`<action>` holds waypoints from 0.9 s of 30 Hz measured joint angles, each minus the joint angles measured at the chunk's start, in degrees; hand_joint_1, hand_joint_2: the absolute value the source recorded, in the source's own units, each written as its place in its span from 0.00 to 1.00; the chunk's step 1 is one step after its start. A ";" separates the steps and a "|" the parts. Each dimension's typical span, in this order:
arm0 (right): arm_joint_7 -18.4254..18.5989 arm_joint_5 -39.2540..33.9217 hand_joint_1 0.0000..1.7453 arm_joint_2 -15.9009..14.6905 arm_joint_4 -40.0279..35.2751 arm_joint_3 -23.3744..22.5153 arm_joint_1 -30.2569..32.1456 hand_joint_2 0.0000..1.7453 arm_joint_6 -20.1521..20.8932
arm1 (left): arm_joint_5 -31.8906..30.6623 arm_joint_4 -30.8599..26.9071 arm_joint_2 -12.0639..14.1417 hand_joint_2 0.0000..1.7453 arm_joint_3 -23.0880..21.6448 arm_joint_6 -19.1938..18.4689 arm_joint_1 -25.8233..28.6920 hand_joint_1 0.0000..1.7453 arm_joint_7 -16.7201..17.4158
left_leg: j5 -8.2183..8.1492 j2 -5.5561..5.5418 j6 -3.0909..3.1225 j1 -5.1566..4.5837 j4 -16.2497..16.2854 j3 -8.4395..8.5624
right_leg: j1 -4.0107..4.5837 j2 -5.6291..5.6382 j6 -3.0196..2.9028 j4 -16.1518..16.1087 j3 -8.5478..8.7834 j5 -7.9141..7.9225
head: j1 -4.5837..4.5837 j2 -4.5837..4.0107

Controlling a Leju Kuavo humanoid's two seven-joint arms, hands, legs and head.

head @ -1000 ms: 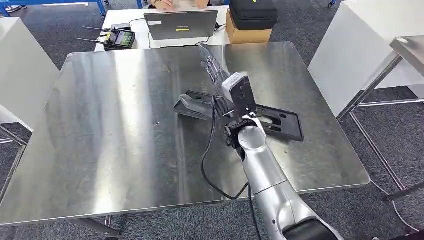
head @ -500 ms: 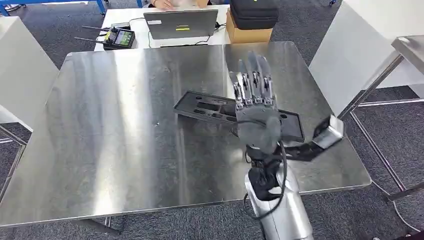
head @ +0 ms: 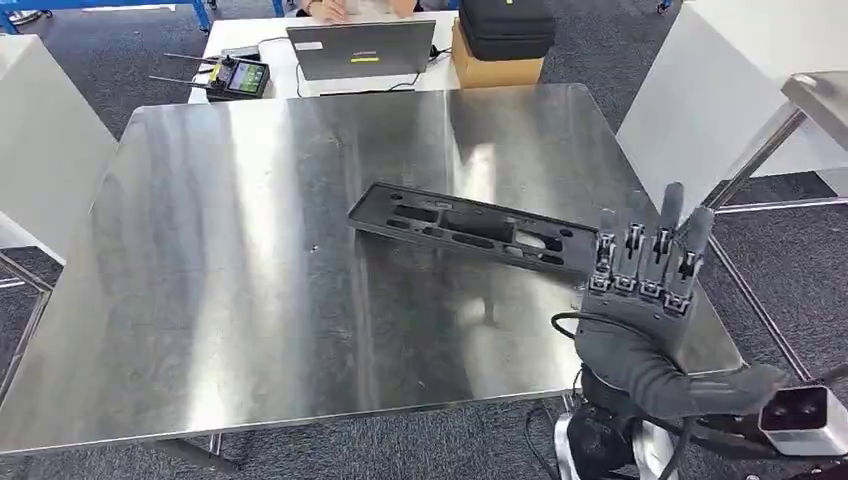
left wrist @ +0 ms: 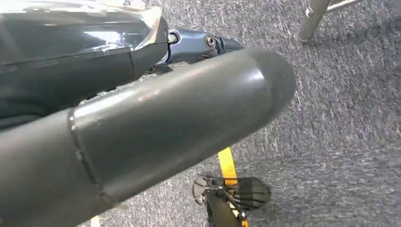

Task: Take the parts from the cabinet and place them on the table.

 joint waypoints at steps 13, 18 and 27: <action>0.77 -0.59 0.00 0.59 -1.82 -3.87 1.24 0.00 -0.11 | -0.35 -0.02 0.26 0.00 0.02 -1.00 0.13 0.00 -0.92 | 0.90 0.33 1.15 0.34 -1.29 1.33 | -0.13 -0.01 1.18 7.78 -1.68 -4.33 | 0.18 0.00; 0.85 -1.33 0.00 0.52 -0.77 -4.15 1.16 0.00 0.44 | 0.13 -0.04 0.26 0.00 0.15 -0.63 0.35 0.00 -1.14 | 1.29 0.20 -0.93 0.24 -1.06 1.09 | 0.47 0.25 -0.73 0.79 1.93 -1.58 | 0.04 0.00; 1.46 -1.73 0.00 0.61 0.96 -4.20 0.86 0.00 0.42 | 0.61 -0.02 0.26 0.00 1.36 -0.24 0.80 0.00 -1.64 | -8.43 0.53 -2.58 0.92 13.44 -2.29 | 0.02 -0.47 -3.08 0.34 -0.48 1.03 | -0.11 0.00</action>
